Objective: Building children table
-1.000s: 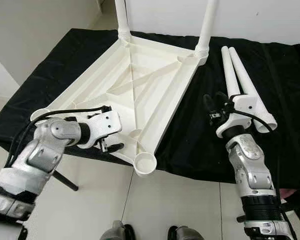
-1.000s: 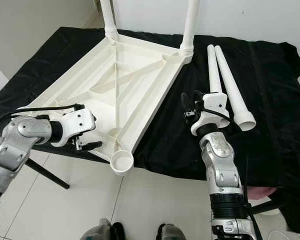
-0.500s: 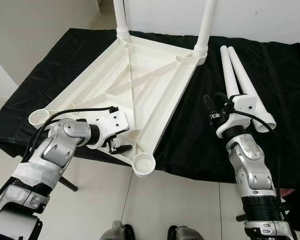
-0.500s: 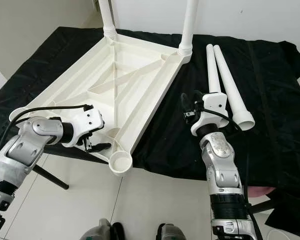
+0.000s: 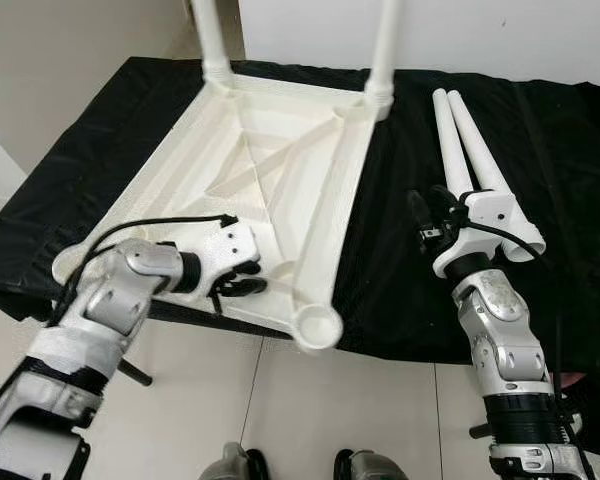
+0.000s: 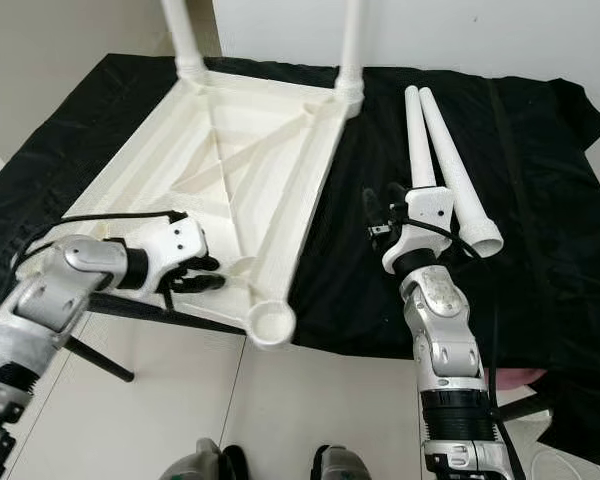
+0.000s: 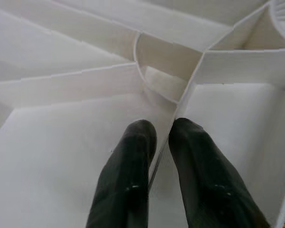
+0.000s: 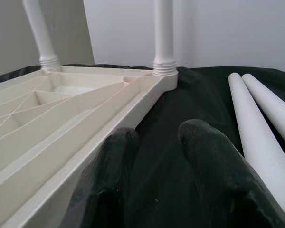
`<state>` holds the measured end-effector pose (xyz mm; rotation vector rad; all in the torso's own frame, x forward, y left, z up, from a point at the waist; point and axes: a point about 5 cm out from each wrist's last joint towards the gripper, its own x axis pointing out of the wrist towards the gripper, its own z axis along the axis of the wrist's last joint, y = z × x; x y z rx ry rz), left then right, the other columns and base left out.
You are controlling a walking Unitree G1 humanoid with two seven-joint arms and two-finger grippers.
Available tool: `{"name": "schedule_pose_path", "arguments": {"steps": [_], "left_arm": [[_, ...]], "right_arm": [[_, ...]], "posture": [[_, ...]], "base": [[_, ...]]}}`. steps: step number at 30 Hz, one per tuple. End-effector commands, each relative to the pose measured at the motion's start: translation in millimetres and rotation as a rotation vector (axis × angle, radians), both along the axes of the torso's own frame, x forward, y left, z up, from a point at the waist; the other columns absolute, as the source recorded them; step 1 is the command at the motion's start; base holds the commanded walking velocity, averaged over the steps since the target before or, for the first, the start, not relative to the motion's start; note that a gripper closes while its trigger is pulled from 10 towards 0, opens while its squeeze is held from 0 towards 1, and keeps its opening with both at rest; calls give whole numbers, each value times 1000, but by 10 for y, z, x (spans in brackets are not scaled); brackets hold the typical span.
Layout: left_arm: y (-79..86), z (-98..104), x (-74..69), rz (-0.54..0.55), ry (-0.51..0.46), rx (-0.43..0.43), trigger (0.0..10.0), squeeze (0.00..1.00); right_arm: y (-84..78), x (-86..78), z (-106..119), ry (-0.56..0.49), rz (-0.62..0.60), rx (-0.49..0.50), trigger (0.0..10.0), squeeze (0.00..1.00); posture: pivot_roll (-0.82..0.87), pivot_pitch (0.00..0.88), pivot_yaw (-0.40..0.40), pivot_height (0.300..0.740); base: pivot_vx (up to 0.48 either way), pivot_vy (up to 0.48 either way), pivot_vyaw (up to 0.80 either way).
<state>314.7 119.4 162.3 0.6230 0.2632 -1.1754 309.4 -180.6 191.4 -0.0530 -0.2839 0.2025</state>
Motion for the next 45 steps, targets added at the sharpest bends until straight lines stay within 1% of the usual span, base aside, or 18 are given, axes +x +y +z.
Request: {"name": "schedule_pose_path", "arguments": {"steps": [1, 4, 12, 15, 17, 18, 24, 25, 29, 30, 31, 32, 36, 39, 40, 43, 44, 45], "left_arm": [[78, -72, -3, 87, 19, -13, 0, 0], [17, -82, -13, 88, 14, -32, 0, 0], [-493, -14, 31, 104, -45, -189, 0, 0], [-614, -20, 43, 93, -56, -192, 0, 0], [-655, -23, 42, 84, -58, -191, 627, 0], [-681, -20, 35, 68, -66, -186, 10000, 0], [-699, 37, -6, 30, -70, -220, 10000, 0], [-689, 78, -8, 34, -69, -244, 10000, 1000], [-664, 123, -15, 36, -89, -246, 10000, 1000], [-636, 166, -34, 31, -105, -243, 10000, 384], [-636, 166, -34, 31, -105, -243, 10000, 384], [-617, 206, -59, 23, -120, -241, 10000, 0], [-605, 237, -85, 14, -132, -239, 10000, 0], [-608, 438, -126, 75, -138, -389, 10000, 0], [-608, 438, -126, 75, -138, -389, 10000, 0], [-603, 522, -115, 134, -121, -501, 10000, 0], [-595, 540, -107, 179, -104, -560, 10000, 0], [-595, 540, -107, 179, -104, -560, 10000, 0]], "right_arm": [[18, -4, -8, 2, 2, -2, 10000, 0], [20, -2, -9, 2, 2, -1, 10000, 0], [34, 13, -11, 6, 6, 4, 10000, 0], [42, 14, -10, 6, 8, 2, 10000, 0], [46, 14, -9, 5, 10, 0, 10000, 0], [48, 13, -9, 5, 10, 0, 10000, 0], [44, 14, -8, 4, 5, -1, 10000, 0], [39, 10, -9, 4, 3, 0, 10000, 0], [37, 6, -13, 5, 1, 1, 10000, 0], [40, 6, -17, 6, 0, 4, 10000, 0], [40, 6, -17, 6, 0, 4, 10000, 0], [41, 7, -20, 6, -2, 5, 10000, 0], [43, 11, -21, 6, -3, 7, 10000, 0], [61, 69, -22, 22, -49, -4, 10000, 0], [61, 69, -22, 22, -49, -4, 10000, 0], [15, 122, -26, 42, -121, 10, 10000, 0], [-45, 168, -13, 55, -183, 38, 10000, 1000], [-45, 168, -13, 55, -183, 38, 10000, 1000]], "posture": [[-120, 126, 79, 740], [-120, 126, 79, 740], [-112, 126, 70, 740], [-112, 126, 70, 740], [-112, 126, 70, 740], [-112, 126, 70, 740], [-117, 124, 68, 740], [-121, 124, 71, 740], [-122, 124, 73, 740], [-122, 124, 73, 740], [-122, 124, 73, 740], [-117, 125, 72, 740], [-117, 125, 72, 740], [-106, 120, 71, 740], [-106, 120, 71, 740], [-99, 113, 69, 740], [-99, 113, 69, 740], [-99, 113, 69, 740]], "base": [[0, 0, 0], [0, 0, 0], [0, 0, 0], [0, 0, 0], [0, 0, 0], [0, 0, 0], [0, 0, 0], [0, 0, 0], [0, 0, 0], [0, 0, 0], [0, 0, 0], [0, 0, 0], [0, 0, 0], [0, 0, 0], [0, 0, 0], [0, 0, 0], [0, 0, 0], [0, 0, 0]]}}
